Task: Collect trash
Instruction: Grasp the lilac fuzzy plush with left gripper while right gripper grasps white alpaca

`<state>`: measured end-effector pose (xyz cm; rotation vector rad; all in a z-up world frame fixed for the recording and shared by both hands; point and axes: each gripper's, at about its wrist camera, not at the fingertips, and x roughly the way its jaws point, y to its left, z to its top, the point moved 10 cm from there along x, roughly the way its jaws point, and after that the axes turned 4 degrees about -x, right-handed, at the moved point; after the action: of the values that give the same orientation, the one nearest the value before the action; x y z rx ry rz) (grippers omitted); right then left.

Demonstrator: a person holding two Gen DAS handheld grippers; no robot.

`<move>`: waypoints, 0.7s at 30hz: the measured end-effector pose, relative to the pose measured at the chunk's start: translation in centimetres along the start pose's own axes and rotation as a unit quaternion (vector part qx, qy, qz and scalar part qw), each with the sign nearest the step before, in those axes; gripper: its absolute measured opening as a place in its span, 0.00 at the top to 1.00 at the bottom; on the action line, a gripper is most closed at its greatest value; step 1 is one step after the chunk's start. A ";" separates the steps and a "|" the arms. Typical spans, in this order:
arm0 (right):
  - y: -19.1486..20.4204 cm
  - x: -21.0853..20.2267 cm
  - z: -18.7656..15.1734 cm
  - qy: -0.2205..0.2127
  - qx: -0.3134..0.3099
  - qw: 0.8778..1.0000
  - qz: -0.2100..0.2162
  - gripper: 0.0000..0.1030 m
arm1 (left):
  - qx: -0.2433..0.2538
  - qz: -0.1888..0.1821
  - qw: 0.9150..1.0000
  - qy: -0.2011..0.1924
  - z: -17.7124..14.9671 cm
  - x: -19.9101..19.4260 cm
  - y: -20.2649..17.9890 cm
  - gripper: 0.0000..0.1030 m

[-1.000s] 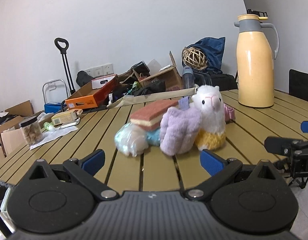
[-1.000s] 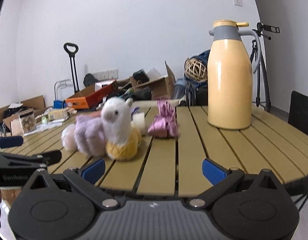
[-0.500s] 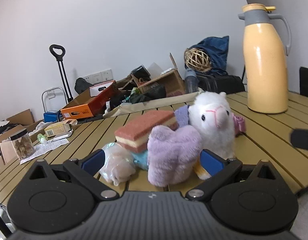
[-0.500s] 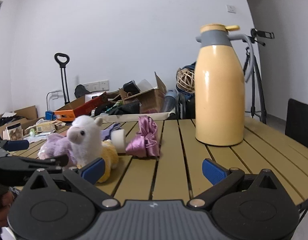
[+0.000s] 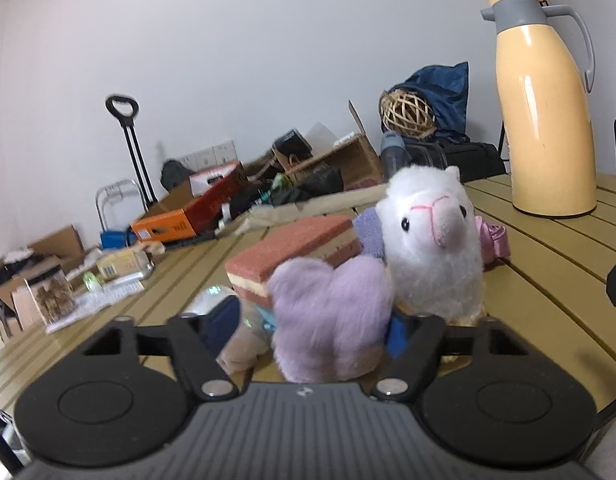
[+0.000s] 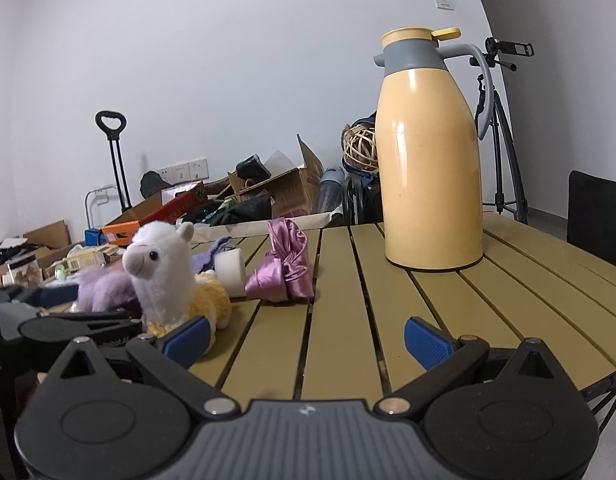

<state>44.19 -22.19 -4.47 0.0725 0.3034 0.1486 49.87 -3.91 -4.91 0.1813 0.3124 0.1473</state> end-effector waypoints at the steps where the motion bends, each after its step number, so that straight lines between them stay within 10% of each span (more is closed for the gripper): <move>1: 0.0 0.0 0.0 -0.001 0.005 1.000 0.004 0.00 | -0.004 -0.006 1.000 0.005 -0.1 0.1 0.0 0.50; 21: 6.8 3.2 0.7 0.010 -0.001 0.999 0.035 0.00 | -0.077 -0.019 0.996 -0.035 2.6 -3.2 6.7 0.64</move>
<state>46.51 -15.00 -4.09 0.0799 0.3206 0.2190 46.90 1.69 -0.23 0.0277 0.2333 0.1273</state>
